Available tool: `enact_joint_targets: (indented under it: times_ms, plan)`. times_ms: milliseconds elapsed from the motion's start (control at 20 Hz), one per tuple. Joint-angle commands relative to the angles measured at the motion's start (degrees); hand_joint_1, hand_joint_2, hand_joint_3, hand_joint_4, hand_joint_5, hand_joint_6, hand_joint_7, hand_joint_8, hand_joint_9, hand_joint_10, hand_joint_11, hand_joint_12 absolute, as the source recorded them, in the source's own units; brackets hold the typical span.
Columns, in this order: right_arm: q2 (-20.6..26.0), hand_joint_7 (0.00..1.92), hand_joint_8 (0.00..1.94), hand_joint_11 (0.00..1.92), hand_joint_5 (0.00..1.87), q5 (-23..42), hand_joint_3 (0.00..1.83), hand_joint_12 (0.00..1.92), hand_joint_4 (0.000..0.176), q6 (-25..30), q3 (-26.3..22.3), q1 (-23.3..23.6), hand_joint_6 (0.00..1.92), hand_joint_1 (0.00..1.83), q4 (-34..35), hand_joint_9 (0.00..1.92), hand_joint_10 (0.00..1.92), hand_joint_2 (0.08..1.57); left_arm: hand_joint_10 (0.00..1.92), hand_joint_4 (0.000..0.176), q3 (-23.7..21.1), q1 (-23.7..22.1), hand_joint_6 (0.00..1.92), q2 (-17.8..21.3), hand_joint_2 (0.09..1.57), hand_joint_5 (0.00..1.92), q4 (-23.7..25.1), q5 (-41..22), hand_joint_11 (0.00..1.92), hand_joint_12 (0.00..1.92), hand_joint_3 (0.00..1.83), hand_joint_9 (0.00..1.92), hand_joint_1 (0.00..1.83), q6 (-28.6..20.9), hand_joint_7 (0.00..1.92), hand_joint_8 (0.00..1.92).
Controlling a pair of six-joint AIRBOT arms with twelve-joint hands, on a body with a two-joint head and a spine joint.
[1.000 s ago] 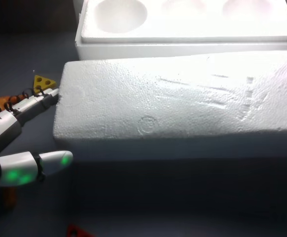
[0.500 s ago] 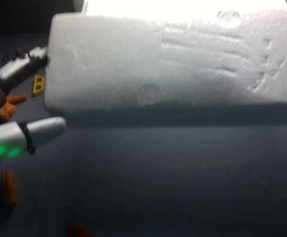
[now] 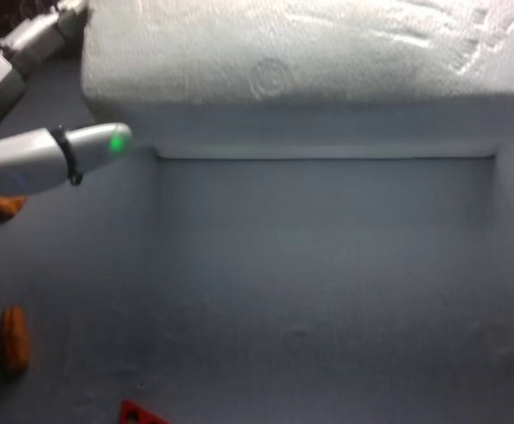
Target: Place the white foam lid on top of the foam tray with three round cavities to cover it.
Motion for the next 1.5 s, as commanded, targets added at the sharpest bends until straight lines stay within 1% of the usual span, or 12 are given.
enact_joint_targets:
  times_ms: [0,350,400,450,500,700,900,1050,1100,1150,1250,1450]
  plan:
    - [-0.4,0.25,0.02,0.0,0.09,4.8,0.0,1.68,0.0,0.0,0.4,1.8,0.06,0.38,-6.5,0.0,0.77,1.17,0.0,0.0,0.1,-1.5,0.01,-1.0,1.12,0.17,6.6,-5.1,0.0,0.0,0.0,0.0,0.64,0.2,0.01,0.0]
    - [-2.4,0.11,0.01,0.0,0.04,-2.9,0.0,1.42,0.0,-1.6,5.4,9.6,0.04,0.46,-7.0,0.0,0.32,1.2,0.0,0.0,7.4,-9.5,0.02,-6.0,1.1,0.2,6.6,1.8,0.0,0.0,0.0,0.0,0.66,0.0,0.03,0.01]
    - [-2.8,0.1,0.0,0.0,0.03,-4.1,0.01,1.45,0.0,-2.0,6.1,10.6,0.03,0.49,-6.6,0.0,0.26,1.23,0.0,0.0,8.5,-10.4,0.01,-6.8,1.07,0.25,6.7,3.0,0.0,0.38,0.03,0.0,0.68,-0.2,0.06,0.02]
    - [-3.2,0.1,0.0,0.0,0.03,-5.1,0.01,1.45,0.0,-2.1,6.9,11.3,0.03,0.49,-6.4,0.0,0.26,1.23,0.0,0.0,9.3,-11.0,0.01,-7.3,1.07,0.25,6.7,3.8,0.0,0.38,0.03,0.0,0.68,-0.3,0.06,0.02]
    - [-4.0,0.09,0.01,0.0,0.0,-6.7,0.0,1.57,0.0,-2.1,8.1,12.0,0.0,0.46,-6.2,0.0,0.35,1.25,0.0,0.0,10.2,-11.7,0.0,-8.0,1.08,0.24,6.7,4.5,0.0,0.95,0.01,0.0,0.66,-0.3,0.04,0.01]
    - [-6.1,0.13,0.02,0.0,0.0,-10.1,0.0,1.51,0.0,-2.4,10.8,15.6,0.0,0.5,-5.9,0.0,0.41,1.26,0.0,0.0,12.5,-13.3,0.0,-9.8,1.1,0.21,6.7,6.8,0.0,0.77,0.0,0.0,0.62,-0.7,0.01,0.0]
    - [-7.3,0.24,0.06,0.0,0.09,-12.3,0.0,1.81,0.0,-2.5,13.0,17.6,0.05,0.47,-5.5,0.0,0.71,1.24,0.0,0.0,14.1,-15.3,0.0,-10.9,1.11,0.2,6.7,7.9,0.0,0.74,0.0,0.0,0.62,-0.7,0.01,0.0]
    - [-7.8,0.22,0.11,0.0,0.21,-13.1,0.0,1.92,0.0,-2.5,13.7,18.4,0.77,0.59,-5.4,0.0,0.47,1.23,0.0,0.0,14.7,-15.9,0.0,-11.3,1.11,0.21,6.8,8.6,0.0,0.8,0.0,0.0,0.58,-0.7,0.0,0.0]
    - [-7.9,0.29,0.16,0.0,0.26,-13.2,0.0,1.92,0.0,-2.5,13.8,18.5,0.76,0.57,-5.4,0.0,0.74,1.24,0.0,0.0,14.9,-15.9,0.0,-11.3,1.13,0.2,6.8,8.6,0.0,0.85,0.0,0.0,0.57,-0.7,0.01,0.0]
    - [-8.0,0.22,0.14,0.0,0.16,-13.4,0.01,1.92,0.0,-2.6,14.0,18.7,0.72,0.54,-5.4,0.0,0.65,1.25,0.0,0.0,15.0,-16.1,0.0,-11.4,1.14,0.19,6.8,8.9,0.0,0.89,0.0,0.0,0.57,-0.7,0.02,0.0]
    - [-8.2,0.36,0.55,0.0,0.23,-13.8,0.0,1.92,0.0,-2.7,14.2,18.9,0.71,0.53,-5.4,0.0,1.24,1.23,0.0,0.0,15.3,-16.4,0.0,-11.7,1.15,0.16,6.8,9.3,0.0,0.72,0.0,0.0,0.58,-0.7,0.0,0.0]
    - [-8.3,0.25,0.79,0.0,0.09,-14.1,0.0,1.92,0.0,-2.7,14.4,19.1,0.62,0.57,-5.4,0.0,1.24,1.2,0.0,0.0,15.7,-16.6,0.0,-12.0,1.14,0.16,6.8,9.6,0.0,0.66,0.0,0.0,0.58,-0.7,0.0,0.0]
